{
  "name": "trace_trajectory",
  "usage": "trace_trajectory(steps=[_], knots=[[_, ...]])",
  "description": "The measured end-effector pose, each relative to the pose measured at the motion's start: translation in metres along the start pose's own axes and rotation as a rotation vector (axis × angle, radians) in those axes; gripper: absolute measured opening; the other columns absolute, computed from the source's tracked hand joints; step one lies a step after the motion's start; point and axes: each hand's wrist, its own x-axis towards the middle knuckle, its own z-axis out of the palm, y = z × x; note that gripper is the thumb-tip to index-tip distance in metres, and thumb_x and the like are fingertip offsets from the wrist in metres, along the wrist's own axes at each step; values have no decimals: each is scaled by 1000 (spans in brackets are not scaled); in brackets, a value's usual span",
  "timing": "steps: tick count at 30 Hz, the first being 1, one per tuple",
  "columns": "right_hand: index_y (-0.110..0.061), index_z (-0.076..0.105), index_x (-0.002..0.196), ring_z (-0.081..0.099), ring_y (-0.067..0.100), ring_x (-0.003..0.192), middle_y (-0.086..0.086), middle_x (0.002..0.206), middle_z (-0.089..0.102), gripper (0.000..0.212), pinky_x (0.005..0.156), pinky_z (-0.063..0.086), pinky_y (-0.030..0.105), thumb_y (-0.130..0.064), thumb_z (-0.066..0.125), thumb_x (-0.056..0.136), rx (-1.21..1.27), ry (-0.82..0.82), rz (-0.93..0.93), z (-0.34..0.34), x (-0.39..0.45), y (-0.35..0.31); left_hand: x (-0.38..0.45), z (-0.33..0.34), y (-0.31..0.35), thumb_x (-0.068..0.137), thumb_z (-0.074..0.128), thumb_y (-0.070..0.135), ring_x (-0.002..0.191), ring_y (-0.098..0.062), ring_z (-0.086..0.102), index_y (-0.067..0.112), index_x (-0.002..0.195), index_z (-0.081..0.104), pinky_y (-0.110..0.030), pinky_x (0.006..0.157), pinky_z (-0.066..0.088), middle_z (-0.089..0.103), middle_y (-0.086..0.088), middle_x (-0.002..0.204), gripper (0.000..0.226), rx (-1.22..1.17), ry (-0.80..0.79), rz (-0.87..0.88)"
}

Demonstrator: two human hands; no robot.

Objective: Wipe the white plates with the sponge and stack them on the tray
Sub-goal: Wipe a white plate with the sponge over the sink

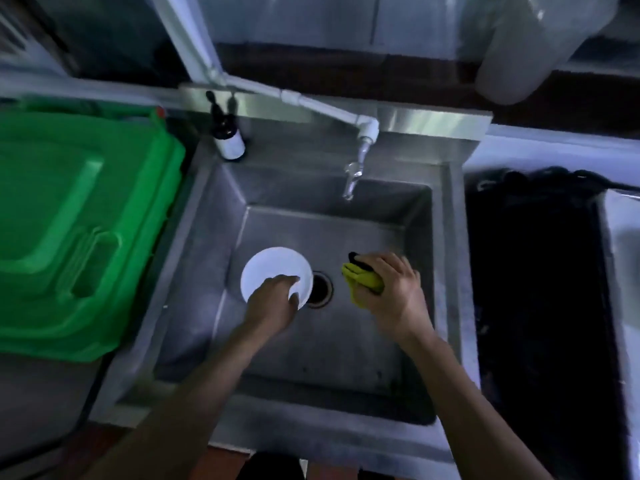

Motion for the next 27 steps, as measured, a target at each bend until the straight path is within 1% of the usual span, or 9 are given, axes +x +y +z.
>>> trace_trajectory(steps=[5, 8, 11, 13, 16, 19, 21, 24, 27], knots=[[-26, 72, 117, 57, 22, 103, -8, 116, 67, 48, 87, 46, 47, -49, 54, 79, 61, -111, 19, 70, 27, -33, 18, 4, -89, 100, 57, 25, 136, -26, 50, 18, 147, 53, -39, 111, 41, 54, -4, 149, 47, -154, -18, -216], [-24, 72, 118, 58, 24, 105, -5, 117, 67, 37, 89, 47, 50, -33, 72, 83, 63, -181, 38, 107, 41, -40, 36, 12, -126, 101, 57, 25, 135, -28, 51, 15, 148, 51, -43, 111, 42, 55, -9, 149, 49, -243, -57, -296], [-24, 72, 118, 59, 24, 104, -5, 117, 68, 35, 89, 48, 49, -25, 77, 84, 65, -208, 58, 137, 52, -40, 57, 24, -153, 101, 56, 25, 137, -29, 50, 13, 149, 49, -45, 112, 42, 54, -9, 149, 51, -345, -110, -393], [-23, 72, 119, 58, 25, 105, -4, 117, 68, 35, 89, 48, 50, -23, 77, 84, 54, -230, 53, 154, 59, -39, 70, 33, -166, 98, 57, 22, 127, -31, 58, 10, 143, 55, -39, 103, 49, 63, -12, 138, 46, -440, -101, -468], [-21, 72, 120, 58, 27, 105, -1, 118, 68, 37, 89, 49, 50, -21, 77, 83, 24, -253, 58, 172, 67, -33, 84, 45, -178, 95, 57, 19, 99, -26, 64, 8, 126, 65, -33, 78, 51, 71, -11, 115, 34, -524, -87, -537], [-22, 71, 121, 57, 27, 108, -1, 119, 67, 37, 91, 47, 50, -23, 76, 84, 6, -282, 72, 185, 70, -28, 92, 58, -184, 93, 55, 20, 93, -29, 68, 12, 113, 67, -40, 77, 57, 71, -9, 93, 25, -556, -127, -553], [-24, 71, 121, 55, 26, 111, -3, 121, 66, 37, 94, 44, 48, -25, 75, 85, 6, -312, 82, 193, 69, -24, 95, 63, -184, 92, 55, 18, 97, -30, 67, 13, 117, 68, -42, 82, 57, 71, -9, 96, 29, -595, -119, -568], [-26, 70, 121, 53, 26, 116, -6, 121, 66, 37, 96, 40, 46, -28, 75, 85, 2, -341, 103, 203, 68, -19, 95, 67, -182, 92, 55, 17, 105, -29, 63, 12, 125, 68, -44, 91, 56, 72, -12, 114, 35, -644, -51, -610], [-27, 71, 119, 53, 26, 117, -7, 118, 66, 38, 95, 39, 44, -33, 71, 82, 6, -351, 123, 209, 65, -16, 97, 69, -180, 92, 58, 17, 113, -26, 61, 12, 132, 64, -38, 97, 52, 68, -10, 130, 41, -723, 0, -687]])
